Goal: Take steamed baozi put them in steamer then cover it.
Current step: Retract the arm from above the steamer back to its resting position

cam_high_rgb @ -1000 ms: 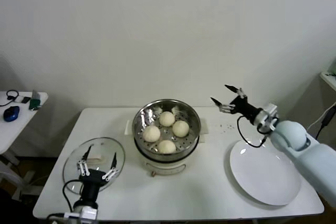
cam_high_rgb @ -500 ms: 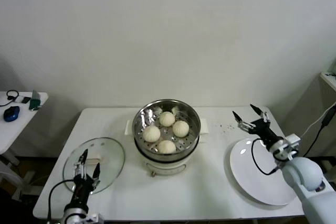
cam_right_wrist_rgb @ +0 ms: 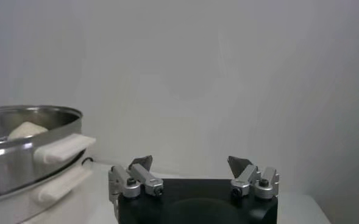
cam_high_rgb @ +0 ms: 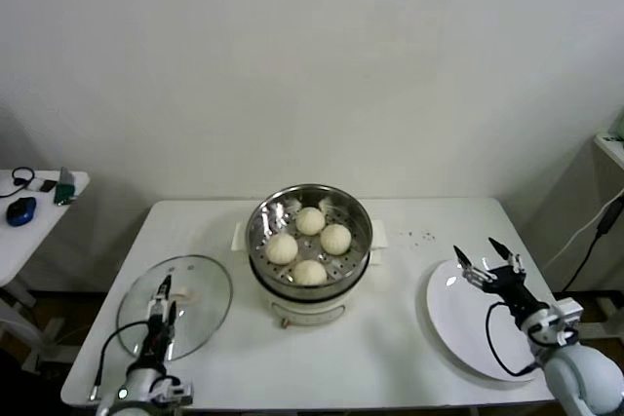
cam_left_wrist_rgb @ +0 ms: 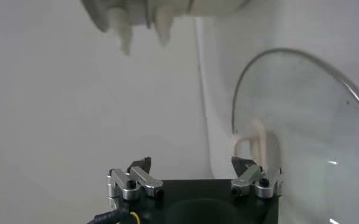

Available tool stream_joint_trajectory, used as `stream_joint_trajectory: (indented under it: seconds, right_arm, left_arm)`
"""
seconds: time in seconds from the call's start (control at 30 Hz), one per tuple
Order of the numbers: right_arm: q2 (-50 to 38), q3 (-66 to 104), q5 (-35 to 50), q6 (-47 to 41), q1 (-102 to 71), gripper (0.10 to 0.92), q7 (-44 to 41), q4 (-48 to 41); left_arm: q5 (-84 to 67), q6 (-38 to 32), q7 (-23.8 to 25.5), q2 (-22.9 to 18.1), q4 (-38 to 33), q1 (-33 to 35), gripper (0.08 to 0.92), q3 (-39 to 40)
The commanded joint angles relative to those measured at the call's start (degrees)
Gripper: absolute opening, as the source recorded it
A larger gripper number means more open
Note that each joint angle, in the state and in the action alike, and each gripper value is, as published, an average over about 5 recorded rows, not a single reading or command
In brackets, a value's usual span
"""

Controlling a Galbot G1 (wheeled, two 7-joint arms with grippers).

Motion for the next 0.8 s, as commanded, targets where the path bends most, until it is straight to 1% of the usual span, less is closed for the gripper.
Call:
stream_joint_trajectory:
  seconds: [0.03, 0.37, 0.77, 0.8]
  right_arm:
    - [2.1, 3.4, -1.2, -0.8, -4.5, 0.823, -0.5, 1.2]
    - [2.9, 2.6, -2.5, -0.9, -4.0, 0.823, -0.6, 1.3]
    - [4.1, 2.0, -5.3, -0.5, -4.1, 0.823, -1.0, 0.9]
    - [4.2, 2.0, -5.6, -0.5, -4.1, 0.823, -1.1, 0.9]
  left_arm:
    - [3.6, -0.2, -0.8, 0.9, 11.6, -8.3, 0.823, -0.3]
    - [0.7, -0.1, -2.1, 2.7, 15.4, -12.0, 0.823, -0.3]
    - [-5.6, -0.5, -3.6, 3.0, 15.7, -13.3, 0.823, 0.7]
    - [-5.9, -0.7, -3.6, 3.0, 15.7, -13.2, 0.811, 0.7]
